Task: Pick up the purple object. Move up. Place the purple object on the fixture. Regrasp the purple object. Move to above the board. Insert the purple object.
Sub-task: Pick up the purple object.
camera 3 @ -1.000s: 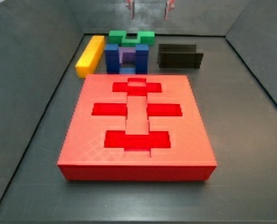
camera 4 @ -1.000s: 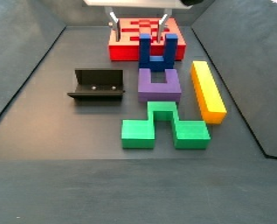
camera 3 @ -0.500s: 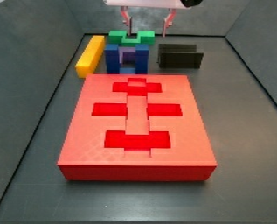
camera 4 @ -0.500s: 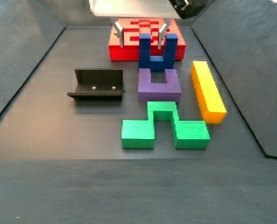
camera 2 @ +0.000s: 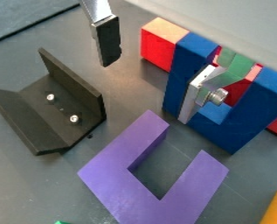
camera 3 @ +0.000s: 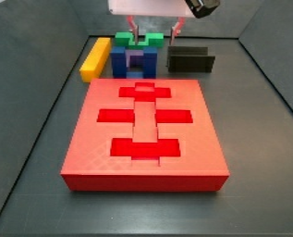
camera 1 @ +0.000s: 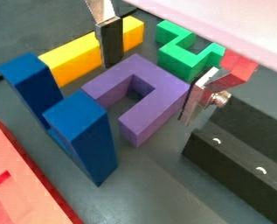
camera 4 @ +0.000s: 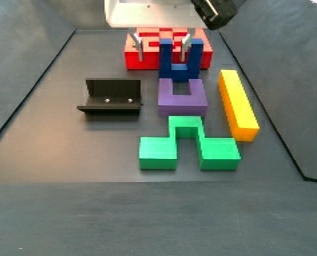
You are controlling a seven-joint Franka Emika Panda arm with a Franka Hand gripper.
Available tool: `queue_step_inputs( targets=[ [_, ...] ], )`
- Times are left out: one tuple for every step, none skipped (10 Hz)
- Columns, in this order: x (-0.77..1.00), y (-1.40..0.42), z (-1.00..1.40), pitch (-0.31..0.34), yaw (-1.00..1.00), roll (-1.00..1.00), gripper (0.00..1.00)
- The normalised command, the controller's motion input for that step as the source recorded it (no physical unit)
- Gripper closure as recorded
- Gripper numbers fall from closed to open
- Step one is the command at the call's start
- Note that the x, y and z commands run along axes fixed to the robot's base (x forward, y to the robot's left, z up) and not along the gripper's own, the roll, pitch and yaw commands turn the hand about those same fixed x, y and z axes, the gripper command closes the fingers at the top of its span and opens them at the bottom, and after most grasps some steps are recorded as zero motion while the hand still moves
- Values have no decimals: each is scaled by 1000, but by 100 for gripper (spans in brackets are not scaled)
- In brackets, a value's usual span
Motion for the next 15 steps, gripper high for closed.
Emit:
queue_step_inputs(
  targets=[
    [0,-103,-271,-61,66,153,0],
    [0,-60,-246,-51,29,164,0],
    [20,0,-217,-56,6,159,0],
    [3,40,-149,-83,20,99,0],
    [0,103,-134,-104,34,59,0],
    [0,74,-206,-107,49,69,0],
    [0,43,-246,-99,51,99,0],
    [0,0,-257,-84,54,113,0],
    [11,-14,-269,-76,49,127,0],
    [0,-29,-266,-61,29,146,0],
    [0,0,-246,-70,26,137,0],
    [0,0,-231,-81,40,123,0],
    [0,0,-231,-83,43,117,0],
    [0,0,-223,-83,43,117,0],
    [0,0,-220,-84,46,117,0]
  ],
)
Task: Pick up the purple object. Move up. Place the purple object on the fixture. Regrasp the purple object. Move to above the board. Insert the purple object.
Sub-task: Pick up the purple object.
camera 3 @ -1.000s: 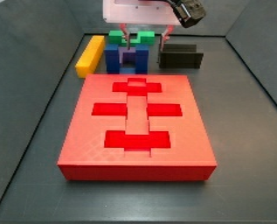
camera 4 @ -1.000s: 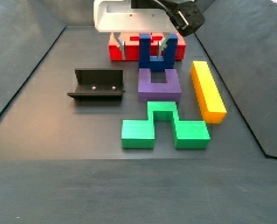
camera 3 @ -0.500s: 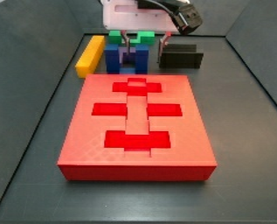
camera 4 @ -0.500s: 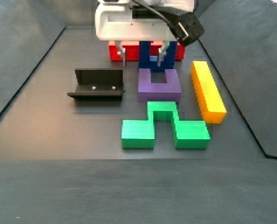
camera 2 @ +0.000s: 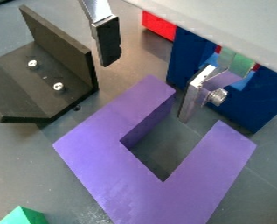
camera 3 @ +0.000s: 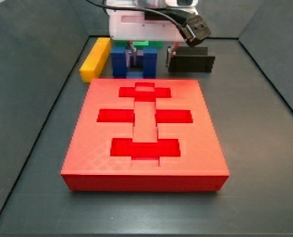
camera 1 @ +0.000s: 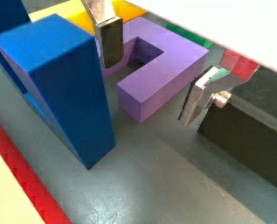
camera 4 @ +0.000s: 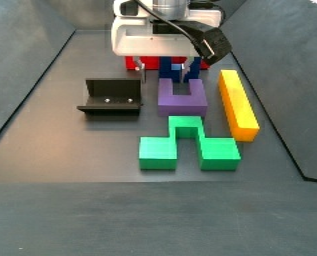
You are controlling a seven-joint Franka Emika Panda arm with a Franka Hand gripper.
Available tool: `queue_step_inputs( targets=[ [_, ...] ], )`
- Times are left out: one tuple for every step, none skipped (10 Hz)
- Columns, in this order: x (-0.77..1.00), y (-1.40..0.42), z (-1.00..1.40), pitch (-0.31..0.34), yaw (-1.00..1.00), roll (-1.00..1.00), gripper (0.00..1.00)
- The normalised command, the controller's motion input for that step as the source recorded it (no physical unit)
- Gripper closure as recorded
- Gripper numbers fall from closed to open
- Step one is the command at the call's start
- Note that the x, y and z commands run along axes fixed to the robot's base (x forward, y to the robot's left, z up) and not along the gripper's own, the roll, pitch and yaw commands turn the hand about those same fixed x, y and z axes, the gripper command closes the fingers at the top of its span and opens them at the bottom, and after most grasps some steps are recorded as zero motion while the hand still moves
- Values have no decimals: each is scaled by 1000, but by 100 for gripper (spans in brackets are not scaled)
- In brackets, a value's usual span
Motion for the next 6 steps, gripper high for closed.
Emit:
queue_step_inputs(
  targets=[
    [0,0,-209,-86,49,111,0],
    [0,0,-214,-89,49,116,0],
    [0,0,-206,-84,37,111,0],
    [-11,-17,-160,-76,0,97,0],
    [-37,-6,-160,-70,0,114,0],
    [-49,0,-177,-67,0,130,0]
  ],
)
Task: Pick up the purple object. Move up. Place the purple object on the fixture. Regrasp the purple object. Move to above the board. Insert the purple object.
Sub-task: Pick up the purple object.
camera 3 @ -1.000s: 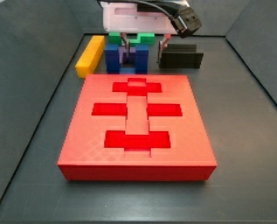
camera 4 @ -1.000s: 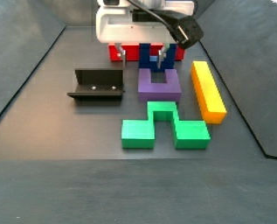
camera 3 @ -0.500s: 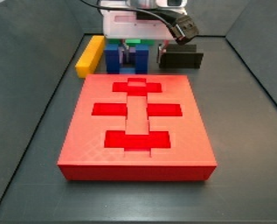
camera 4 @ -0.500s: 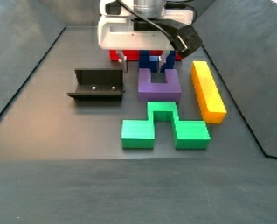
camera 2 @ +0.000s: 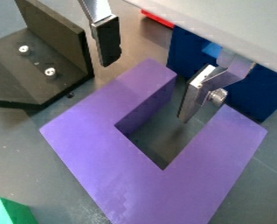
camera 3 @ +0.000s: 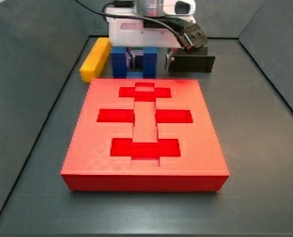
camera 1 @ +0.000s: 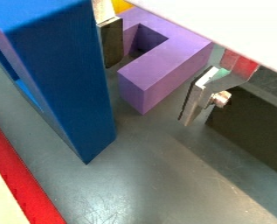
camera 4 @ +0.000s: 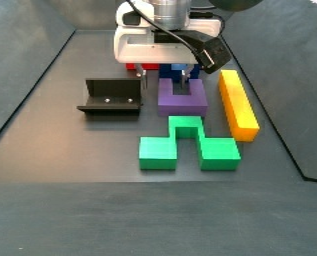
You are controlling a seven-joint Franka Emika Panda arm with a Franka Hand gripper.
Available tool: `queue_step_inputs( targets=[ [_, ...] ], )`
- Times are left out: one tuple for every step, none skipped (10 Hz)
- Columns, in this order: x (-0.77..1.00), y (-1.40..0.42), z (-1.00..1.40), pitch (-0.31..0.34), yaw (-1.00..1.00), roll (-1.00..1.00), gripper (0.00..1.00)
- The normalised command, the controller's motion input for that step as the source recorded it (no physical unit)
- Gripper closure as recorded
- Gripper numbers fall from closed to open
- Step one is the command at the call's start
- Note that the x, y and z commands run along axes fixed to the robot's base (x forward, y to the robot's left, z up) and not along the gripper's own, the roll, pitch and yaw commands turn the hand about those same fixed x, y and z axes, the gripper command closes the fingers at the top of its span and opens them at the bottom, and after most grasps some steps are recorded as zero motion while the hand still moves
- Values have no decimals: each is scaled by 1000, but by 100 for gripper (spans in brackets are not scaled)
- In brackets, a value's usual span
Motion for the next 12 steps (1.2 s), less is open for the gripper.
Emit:
queue_step_inputs(
  targets=[
    [-34,-20,-134,-56,0,124,0],
    [-20,-34,-29,-43,0,96,0],
    [-6,0,0,0,0,4,0],
    [-34,0,0,0,0,0,0],
    [0,0,0,0,0,0,100],
    [0,0,0,0,0,0,100],
    [0,0,0,0,0,0,100],
    [0,0,0,0,0,0,100],
    [0,0,0,0,0,0,100],
    [0,0,0,0,0,0,100],
    [0,0,0,0,0,0,100],
    [0,0,0,0,0,0,100]
  ],
)
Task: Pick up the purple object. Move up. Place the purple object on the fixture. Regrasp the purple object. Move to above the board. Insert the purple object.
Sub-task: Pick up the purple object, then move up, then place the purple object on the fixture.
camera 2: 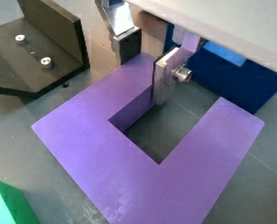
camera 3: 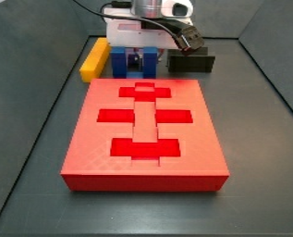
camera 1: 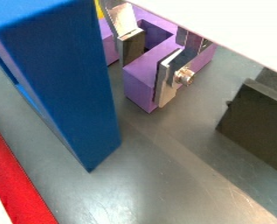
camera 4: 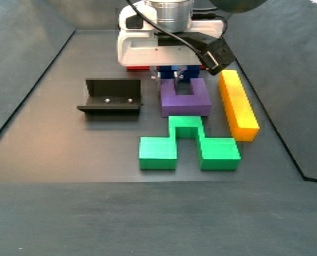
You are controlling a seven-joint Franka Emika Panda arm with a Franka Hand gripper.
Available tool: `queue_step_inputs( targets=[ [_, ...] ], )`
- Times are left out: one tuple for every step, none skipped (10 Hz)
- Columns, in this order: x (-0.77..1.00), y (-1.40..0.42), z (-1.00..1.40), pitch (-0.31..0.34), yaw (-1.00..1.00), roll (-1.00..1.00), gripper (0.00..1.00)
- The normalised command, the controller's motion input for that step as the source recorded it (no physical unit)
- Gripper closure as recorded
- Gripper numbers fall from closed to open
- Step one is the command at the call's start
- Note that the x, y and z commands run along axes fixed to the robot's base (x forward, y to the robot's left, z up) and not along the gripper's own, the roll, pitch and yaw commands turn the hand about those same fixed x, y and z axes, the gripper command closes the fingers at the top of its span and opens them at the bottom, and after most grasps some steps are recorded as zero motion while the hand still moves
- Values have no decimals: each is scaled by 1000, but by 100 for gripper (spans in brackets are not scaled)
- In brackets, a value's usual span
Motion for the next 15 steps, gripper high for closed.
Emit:
queue_step_inputs(
  targets=[
    [0,0,0,0,0,0,100],
    [0,0,0,0,0,0,100],
    [0,0,0,0,0,0,100],
    [0,0,0,0,0,0,100],
    [0,0,0,0,0,0,100],
    [0,0,0,0,0,0,100],
    [0,0,0,0,0,0,100],
    [0,0,0,0,0,0,100],
    [0,0,833,0,0,0,100],
    [-78,63,781,36,-19,6,100],
    [-96,42,504,21,-25,-12,100],
    [-48,21,220,-1,-17,-33,100],
    [-20,0,-77,6,0,0,100],
    [0,-9,-40,3,0,0,100],
    [0,0,-17,0,0,0,100]
  ],
)
